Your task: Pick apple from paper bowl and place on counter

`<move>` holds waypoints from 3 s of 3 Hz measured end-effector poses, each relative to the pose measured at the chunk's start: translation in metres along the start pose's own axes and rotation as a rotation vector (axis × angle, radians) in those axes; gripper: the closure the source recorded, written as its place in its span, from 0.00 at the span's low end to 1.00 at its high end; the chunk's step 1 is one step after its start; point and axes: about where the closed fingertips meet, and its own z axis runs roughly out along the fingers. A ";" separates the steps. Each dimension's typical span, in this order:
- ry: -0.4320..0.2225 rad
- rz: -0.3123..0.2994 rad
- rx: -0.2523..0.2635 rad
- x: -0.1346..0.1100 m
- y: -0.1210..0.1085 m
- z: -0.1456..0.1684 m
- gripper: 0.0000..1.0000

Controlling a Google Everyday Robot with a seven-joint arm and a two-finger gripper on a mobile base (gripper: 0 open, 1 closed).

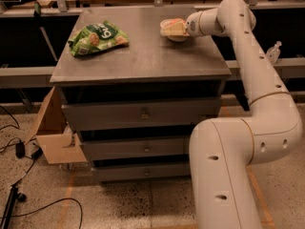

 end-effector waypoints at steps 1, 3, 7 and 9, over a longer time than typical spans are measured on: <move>0.008 -0.006 -0.010 0.004 0.003 0.004 0.41; -0.026 -0.075 0.014 -0.016 0.000 -0.009 0.88; -0.146 -0.216 0.051 -0.080 -0.001 -0.073 1.00; -0.098 -0.366 0.023 -0.094 0.033 -0.064 1.00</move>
Offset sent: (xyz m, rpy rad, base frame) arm 0.0489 -0.0206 0.0205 -0.0498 -0.0169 0.0244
